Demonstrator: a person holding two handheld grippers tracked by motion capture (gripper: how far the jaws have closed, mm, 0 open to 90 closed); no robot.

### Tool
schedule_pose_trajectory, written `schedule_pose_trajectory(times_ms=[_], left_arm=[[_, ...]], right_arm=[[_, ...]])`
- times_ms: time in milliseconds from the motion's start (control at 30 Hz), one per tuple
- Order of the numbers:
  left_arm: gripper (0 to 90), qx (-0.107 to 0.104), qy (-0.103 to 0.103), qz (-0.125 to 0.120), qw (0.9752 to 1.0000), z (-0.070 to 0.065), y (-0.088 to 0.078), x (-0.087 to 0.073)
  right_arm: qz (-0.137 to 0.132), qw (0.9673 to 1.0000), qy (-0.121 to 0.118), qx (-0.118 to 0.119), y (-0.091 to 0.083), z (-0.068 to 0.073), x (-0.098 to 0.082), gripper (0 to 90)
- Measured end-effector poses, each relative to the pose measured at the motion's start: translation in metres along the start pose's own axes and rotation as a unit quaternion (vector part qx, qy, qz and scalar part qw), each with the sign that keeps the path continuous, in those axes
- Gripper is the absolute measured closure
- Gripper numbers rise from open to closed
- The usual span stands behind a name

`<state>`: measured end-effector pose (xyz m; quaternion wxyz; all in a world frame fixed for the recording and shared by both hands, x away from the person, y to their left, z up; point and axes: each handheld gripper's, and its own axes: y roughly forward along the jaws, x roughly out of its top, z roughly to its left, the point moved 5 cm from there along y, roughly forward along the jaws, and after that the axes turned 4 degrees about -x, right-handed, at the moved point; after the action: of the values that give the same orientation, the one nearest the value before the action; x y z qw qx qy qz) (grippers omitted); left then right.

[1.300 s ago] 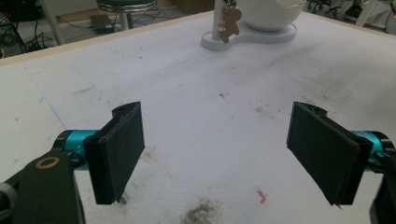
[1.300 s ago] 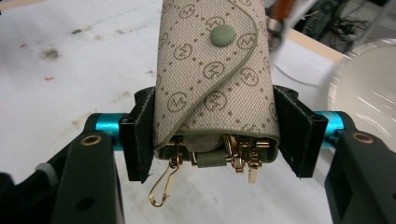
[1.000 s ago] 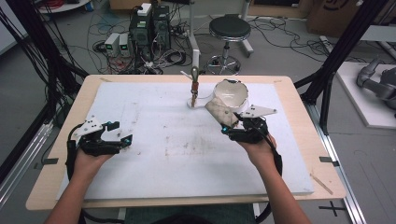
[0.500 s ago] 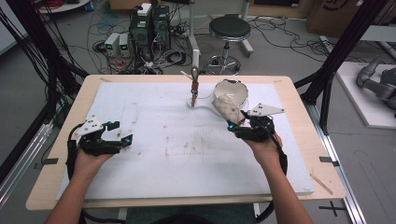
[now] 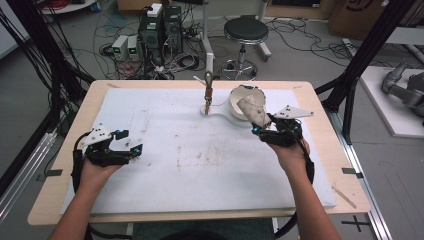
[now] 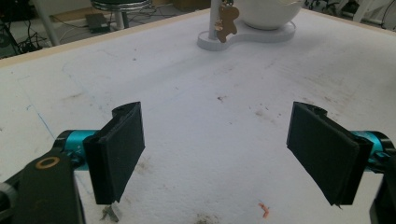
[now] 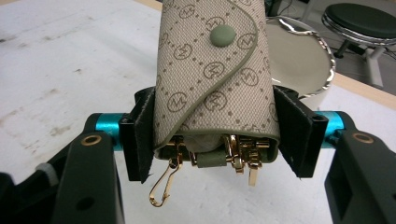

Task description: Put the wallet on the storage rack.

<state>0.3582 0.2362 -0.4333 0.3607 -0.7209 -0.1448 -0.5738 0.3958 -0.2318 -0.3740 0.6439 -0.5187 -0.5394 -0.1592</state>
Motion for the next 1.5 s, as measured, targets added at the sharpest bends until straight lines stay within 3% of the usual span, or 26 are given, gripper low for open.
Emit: schedule_pose_trajectory(times_ms=[467, 967, 1500], left_arm=[[19.0, 0.007, -0.004, -0.006, 1.0, 0.001, -0.01, -0.002], [19.0, 0.014, -0.003, -0.006, 0.9999, 0.001, -0.019, -0.004], [19.0, 0.016, -0.006, -0.006, 0.9998, 0.003, -0.02, -0.005]], right_arm=[[0.042, 0.9986, 0.004, -0.033, 0.021, -0.024, 0.012, 37.5], [0.083, 0.9954, -0.014, -0.046, 0.046, -0.026, 0.016, 37.5], [0.125, 0.9896, -0.041, -0.06, 0.081, -0.028, 0.028, 37.5]])
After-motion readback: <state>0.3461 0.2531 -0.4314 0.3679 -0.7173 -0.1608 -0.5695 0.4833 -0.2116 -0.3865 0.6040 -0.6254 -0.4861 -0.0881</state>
